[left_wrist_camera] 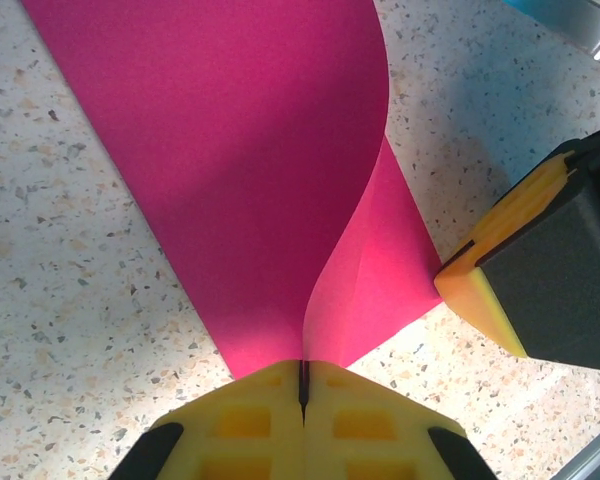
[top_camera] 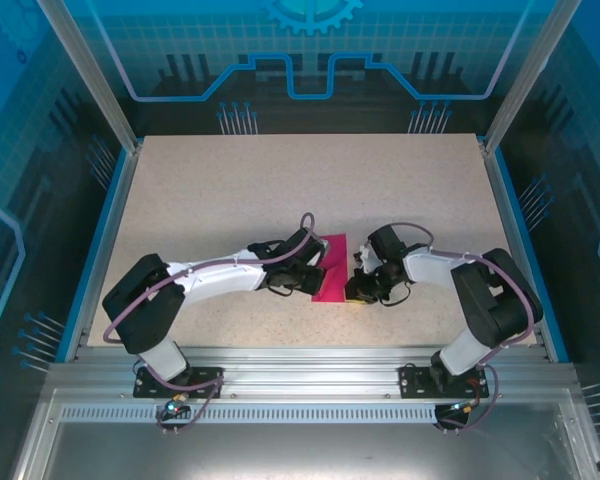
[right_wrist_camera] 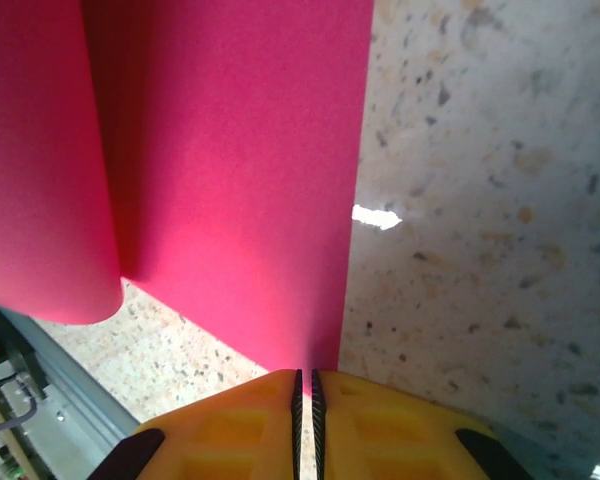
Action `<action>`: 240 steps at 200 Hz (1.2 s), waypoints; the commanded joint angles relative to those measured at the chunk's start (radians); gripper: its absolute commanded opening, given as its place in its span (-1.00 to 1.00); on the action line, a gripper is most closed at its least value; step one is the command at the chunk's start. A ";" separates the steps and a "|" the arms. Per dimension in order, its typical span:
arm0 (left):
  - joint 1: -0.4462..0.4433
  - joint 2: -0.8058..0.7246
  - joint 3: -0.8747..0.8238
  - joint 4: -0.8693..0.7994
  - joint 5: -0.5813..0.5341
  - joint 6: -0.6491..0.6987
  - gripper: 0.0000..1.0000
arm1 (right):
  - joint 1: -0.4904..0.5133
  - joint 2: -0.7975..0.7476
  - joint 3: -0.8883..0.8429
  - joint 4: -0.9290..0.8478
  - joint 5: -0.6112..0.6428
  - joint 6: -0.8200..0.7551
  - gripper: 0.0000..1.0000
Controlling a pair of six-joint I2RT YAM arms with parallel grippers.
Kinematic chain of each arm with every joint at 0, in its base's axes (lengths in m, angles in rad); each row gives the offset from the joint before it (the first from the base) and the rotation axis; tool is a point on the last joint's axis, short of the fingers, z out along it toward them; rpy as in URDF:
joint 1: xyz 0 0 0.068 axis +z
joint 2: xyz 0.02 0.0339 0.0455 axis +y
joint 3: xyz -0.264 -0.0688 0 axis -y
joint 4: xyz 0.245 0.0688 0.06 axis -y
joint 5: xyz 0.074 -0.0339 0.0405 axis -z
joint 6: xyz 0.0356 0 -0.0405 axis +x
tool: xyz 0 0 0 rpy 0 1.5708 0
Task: Fold a paper plane with a square sheet of paper (fold left side to right side)
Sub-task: Fold the triangle a second time at the center of the table.
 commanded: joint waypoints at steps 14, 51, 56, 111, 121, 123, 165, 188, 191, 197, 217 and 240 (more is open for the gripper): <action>0.022 0.032 0.011 -0.009 0.016 0.032 -1.00 | 0.020 0.026 0.028 -0.079 0.087 -0.032 -0.72; 0.031 0.069 0.038 -0.030 0.014 0.061 -1.00 | 0.023 0.039 0.022 -0.090 0.101 -0.041 -0.73; 0.033 0.073 0.041 -0.029 0.014 0.063 -1.00 | 0.024 0.041 0.022 -0.089 0.102 -0.042 -0.72; 0.051 0.123 0.081 -0.032 0.022 0.100 -1.00 | 0.033 0.057 0.023 -0.097 0.114 -0.046 -0.73; 0.053 0.133 0.089 -0.036 0.022 0.106 -1.00 | 0.035 0.058 0.023 -0.097 0.115 -0.046 -0.73; 0.053 0.134 0.091 -0.037 0.022 0.107 -1.00 | 0.035 0.058 0.023 -0.096 0.116 -0.046 -0.73; 0.065 0.168 0.118 -0.043 0.022 0.124 -1.00 | 0.038 0.060 0.022 -0.096 0.116 -0.044 -0.72; 0.069 0.182 0.129 -0.044 0.017 0.128 -1.00 | 0.038 0.062 0.020 -0.095 0.115 -0.045 -0.72; 0.070 0.182 0.129 -0.044 0.018 0.127 -1.00 | 0.039 0.063 0.020 -0.095 0.115 -0.046 -0.73; 0.072 0.185 0.130 -0.043 0.019 0.126 -1.00 | 0.040 0.064 0.020 -0.094 0.115 -0.047 -0.73; 0.073 0.192 0.134 -0.041 0.016 0.122 -1.00 | 0.040 0.066 0.021 -0.094 0.114 -0.047 -0.73; 0.078 0.199 0.139 -0.039 0.010 0.119 -1.00 | 0.042 0.066 0.019 -0.095 0.114 -0.047 -0.72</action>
